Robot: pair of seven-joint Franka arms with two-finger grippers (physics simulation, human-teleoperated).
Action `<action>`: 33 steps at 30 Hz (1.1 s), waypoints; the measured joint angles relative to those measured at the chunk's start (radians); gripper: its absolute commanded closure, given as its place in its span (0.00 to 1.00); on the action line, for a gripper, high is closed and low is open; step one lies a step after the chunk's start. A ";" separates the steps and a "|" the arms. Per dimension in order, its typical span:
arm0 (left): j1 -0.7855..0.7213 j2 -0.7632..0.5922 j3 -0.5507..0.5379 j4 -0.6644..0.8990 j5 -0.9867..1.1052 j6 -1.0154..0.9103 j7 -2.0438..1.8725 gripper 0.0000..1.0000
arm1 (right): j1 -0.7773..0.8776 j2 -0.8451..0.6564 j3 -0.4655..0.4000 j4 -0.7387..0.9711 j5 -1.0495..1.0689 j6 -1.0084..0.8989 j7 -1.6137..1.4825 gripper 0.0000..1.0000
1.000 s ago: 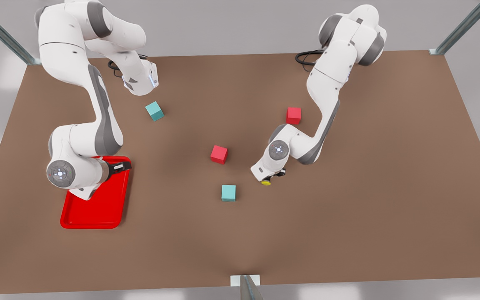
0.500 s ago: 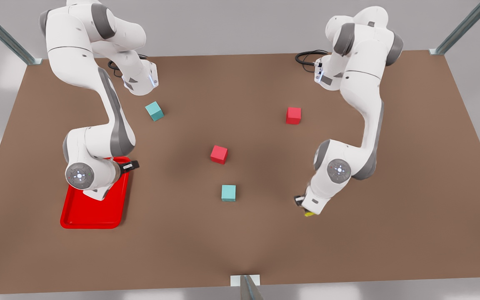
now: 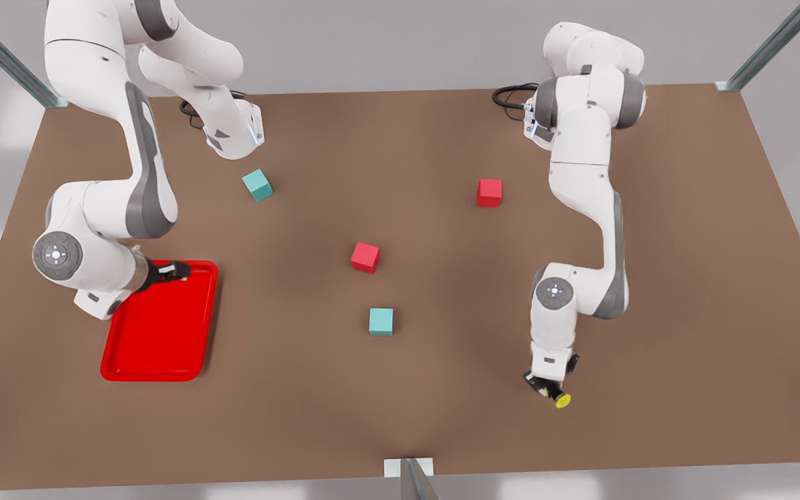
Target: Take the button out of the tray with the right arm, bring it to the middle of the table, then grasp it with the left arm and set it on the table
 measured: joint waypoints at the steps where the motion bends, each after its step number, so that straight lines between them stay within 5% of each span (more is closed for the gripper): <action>1: -0.059 0.025 0.083 -0.003 0.004 0.025 -0.020 0.60 | 0.001 0.002 0.000 0.000 0.001 0.007 -0.001 0.00; 10: -0.354 0.124 0.360 -0.011 0.017 -0.085 -0.268 0.60 | 0.042 0.031 0.004 0.001 0.003 0.032 -0.005 0.00; 21: -0.479 0.287 0.482 -0.018 0.021 -0.185 -0.636 0.60 | 0.097 0.086 0.003 0.036 -0.004 0.012 -0.003 0.00; 33: -0.571 0.389 0.499 -0.026 0.172 -0.249 -0.950 0.60 | 0.099 0.095 0.004 0.038 -0.007 -0.006 -0.002 0.00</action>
